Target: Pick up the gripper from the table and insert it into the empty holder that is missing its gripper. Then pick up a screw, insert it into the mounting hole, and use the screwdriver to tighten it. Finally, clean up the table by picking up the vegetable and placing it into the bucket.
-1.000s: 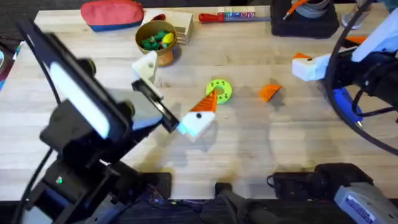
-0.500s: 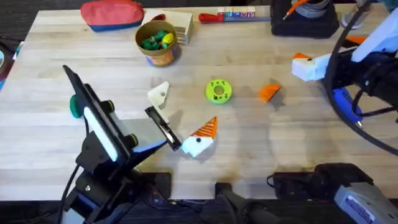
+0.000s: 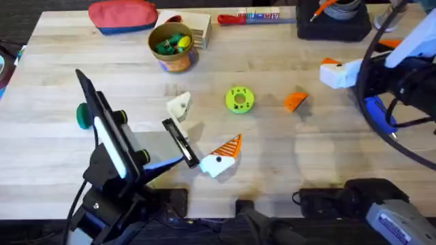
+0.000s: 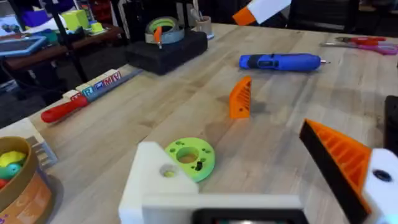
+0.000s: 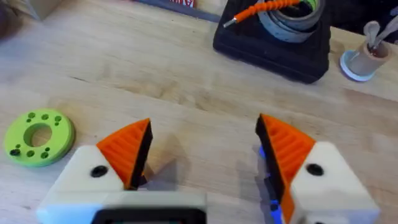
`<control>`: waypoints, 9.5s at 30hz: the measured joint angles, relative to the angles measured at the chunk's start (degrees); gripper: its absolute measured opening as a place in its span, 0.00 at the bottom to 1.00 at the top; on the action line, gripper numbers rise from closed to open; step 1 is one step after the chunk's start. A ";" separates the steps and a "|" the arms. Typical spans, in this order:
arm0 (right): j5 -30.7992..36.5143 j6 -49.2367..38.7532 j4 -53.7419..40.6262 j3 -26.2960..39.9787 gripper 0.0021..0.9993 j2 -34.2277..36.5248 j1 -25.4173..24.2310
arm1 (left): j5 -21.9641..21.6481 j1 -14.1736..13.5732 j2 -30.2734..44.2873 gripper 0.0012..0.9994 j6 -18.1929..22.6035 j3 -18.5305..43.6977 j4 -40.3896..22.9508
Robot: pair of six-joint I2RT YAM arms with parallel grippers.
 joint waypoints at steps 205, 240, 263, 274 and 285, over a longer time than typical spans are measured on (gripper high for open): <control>-57.17 41.96 10.04 18.25 0.99 52.35 24.18 | -0.96 -0.06 0.10 0.99 -19.61 -0.07 0.11; -7.94 -1.07 -16.17 27.65 0.21 56.26 36.96 | -0.94 -0.05 0.11 0.99 -19.23 -0.07 0.11; -4.90 -1.31 -29.95 40.93 0.00 55.76 33.35 | -0.94 -0.04 0.10 0.99 -19.23 -0.07 0.11; -12.76 -0.80 -47.92 66.99 0.00 52.61 44.64 | -0.19 -0.07 0.09 0.99 -14.74 -0.07 0.11; -15.93 1.39 -46.10 67.01 0.00 54.13 49.20 | 0.32 -0.07 0.11 0.99 -11.51 -0.07 0.11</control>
